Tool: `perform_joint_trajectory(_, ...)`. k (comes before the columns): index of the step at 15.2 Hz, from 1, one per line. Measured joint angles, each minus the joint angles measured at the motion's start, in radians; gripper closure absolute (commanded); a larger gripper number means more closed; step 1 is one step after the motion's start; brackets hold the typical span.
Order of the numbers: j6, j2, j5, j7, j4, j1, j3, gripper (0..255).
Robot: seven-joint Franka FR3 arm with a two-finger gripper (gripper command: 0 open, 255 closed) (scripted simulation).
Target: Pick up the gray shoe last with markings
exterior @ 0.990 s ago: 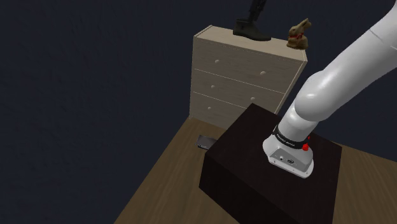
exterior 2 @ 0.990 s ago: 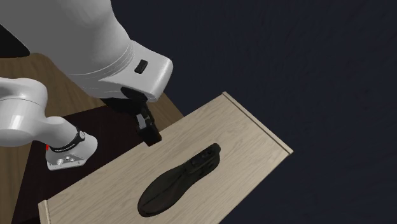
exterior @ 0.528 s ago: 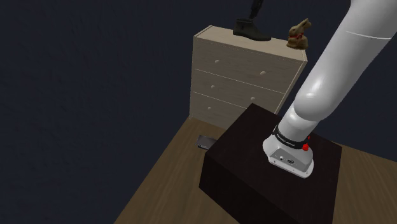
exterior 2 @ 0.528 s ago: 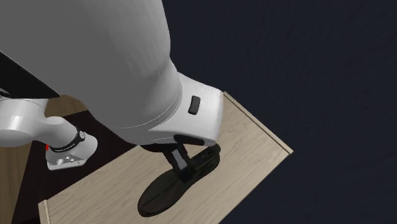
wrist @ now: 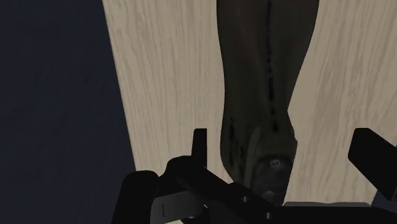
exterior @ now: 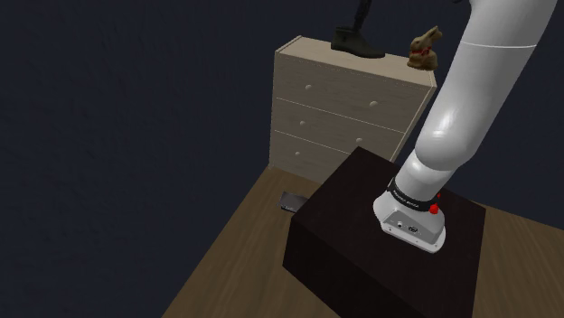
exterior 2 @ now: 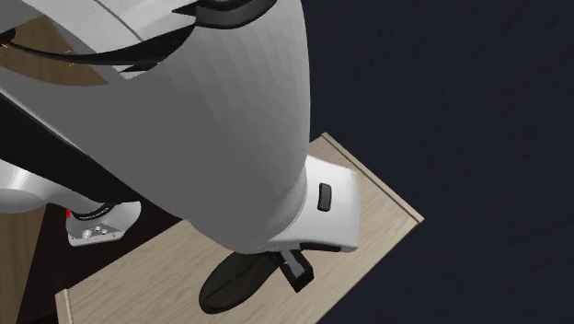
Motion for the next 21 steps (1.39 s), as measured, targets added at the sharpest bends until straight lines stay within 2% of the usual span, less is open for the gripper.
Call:
perform_joint_trajectory(3,0.042,0.001,0.002,-0.007,-0.042,0.001,0.001,0)
perform_joint_trajectory(4,0.047,0.000,0.001,-0.007,-0.047,0.002,0.001,255)
perform_joint_trajectory(14,0.051,0.000,0.001,-0.006,-0.051,0.003,0.002,255)
perform_joint_trajectory(21,-0.026,0.004,0.002,-0.001,0.029,-0.004,-0.001,255)
